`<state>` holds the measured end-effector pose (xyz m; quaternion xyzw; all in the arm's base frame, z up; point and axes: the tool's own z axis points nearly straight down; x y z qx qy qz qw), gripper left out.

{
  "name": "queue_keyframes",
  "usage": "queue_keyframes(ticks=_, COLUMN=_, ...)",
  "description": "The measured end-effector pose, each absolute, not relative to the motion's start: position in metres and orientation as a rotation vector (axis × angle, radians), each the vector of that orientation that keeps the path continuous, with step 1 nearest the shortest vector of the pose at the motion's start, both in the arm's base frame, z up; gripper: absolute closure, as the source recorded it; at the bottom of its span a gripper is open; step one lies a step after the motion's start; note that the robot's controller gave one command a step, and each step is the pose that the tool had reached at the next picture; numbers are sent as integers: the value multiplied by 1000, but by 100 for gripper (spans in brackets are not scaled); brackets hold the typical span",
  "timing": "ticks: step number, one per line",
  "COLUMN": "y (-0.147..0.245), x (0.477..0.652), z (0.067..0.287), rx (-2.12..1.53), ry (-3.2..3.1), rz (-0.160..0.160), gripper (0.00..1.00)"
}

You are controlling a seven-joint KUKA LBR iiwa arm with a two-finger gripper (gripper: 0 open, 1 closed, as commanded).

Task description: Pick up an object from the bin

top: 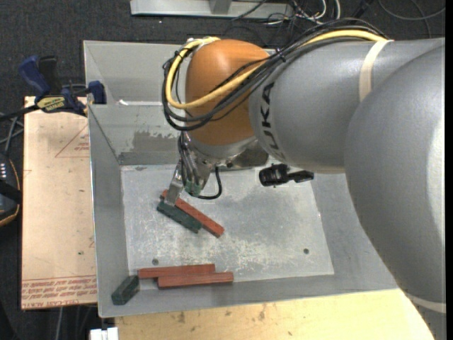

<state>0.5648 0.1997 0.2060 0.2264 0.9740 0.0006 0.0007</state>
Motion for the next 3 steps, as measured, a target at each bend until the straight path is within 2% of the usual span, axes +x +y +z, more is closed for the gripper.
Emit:
queue_keyframes(ticks=1, y=200, x=565, z=206, rx=711, ry=3059, rz=2, gripper=100)
queue_keyframes(ticks=2, y=198, x=566, z=179, rx=713, ry=3058, rz=1, gripper=100)
queue_keyframes(ticks=3, y=183, x=561, z=165, rx=731, ry=3056, rz=-1, gripper=100)
